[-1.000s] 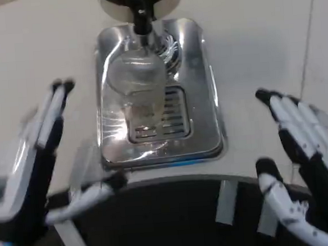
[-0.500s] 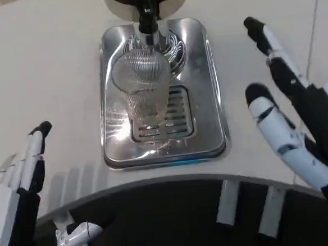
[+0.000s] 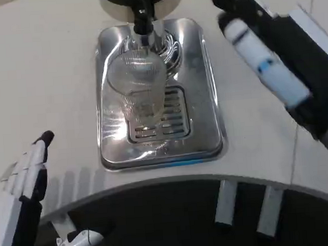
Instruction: Grasp the cup under the faucet to collect the drink, then remove the cup.
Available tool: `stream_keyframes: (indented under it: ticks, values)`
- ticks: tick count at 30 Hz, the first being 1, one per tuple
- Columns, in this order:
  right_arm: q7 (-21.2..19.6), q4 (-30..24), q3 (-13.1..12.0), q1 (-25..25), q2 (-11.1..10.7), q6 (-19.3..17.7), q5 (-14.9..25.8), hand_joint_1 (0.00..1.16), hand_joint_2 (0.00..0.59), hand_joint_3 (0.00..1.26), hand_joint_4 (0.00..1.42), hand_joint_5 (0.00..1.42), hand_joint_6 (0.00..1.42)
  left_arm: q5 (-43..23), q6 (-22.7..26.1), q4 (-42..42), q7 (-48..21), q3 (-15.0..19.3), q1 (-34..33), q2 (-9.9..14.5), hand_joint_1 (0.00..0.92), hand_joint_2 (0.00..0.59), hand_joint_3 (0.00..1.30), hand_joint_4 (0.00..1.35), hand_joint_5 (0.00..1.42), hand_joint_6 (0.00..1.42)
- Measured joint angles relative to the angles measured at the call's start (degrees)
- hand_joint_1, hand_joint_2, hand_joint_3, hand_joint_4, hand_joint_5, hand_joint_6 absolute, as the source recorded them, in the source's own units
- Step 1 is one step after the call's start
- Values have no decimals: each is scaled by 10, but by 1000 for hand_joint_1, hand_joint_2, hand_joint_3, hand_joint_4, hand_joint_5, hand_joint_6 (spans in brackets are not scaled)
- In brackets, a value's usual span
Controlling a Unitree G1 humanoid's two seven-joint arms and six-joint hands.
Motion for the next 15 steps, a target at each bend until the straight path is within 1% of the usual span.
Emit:
stream_keyframes:
  ticks: [2, 4, 6, 8, 15]
  values:
    - [0, 10, 3, -15, 0, 1, 15, 0, 586, 0, 0, 0, 0, 0, 0, 0, 0, 0, 1, 0, 118, 69, 0, 0, 60, 91]
    - [0, 21, 10, -25, 0, 2, 28, 0, 586, 0, 0, 0, 0, 0, 0, 0, 0, 1, 1, 0, 116, 69, 0, 0, 59, 87]
    - [0, 28, 21, -27, 1, 2, 37, 0, 586, 0, 0, 0, 0, 0, 0, 0, 0, 1, 0, 0, 115, 70, 0, 0, 59, 83]
    - [-2, 35, 25, -29, 2, 2, 47, 0, 586, 0, 0, 0, 0, 0, 0, 0, 0, 1, 0, 0, 114, 70, 0, 0, 59, 80]
    - [-19, 56, 48, -54, 11, 1, 62, 0, 586, 0, 0, 0, 0, 0, 0, 1, 0, 2, -5, 0, 112, 70, 0, 0, 58, 75]
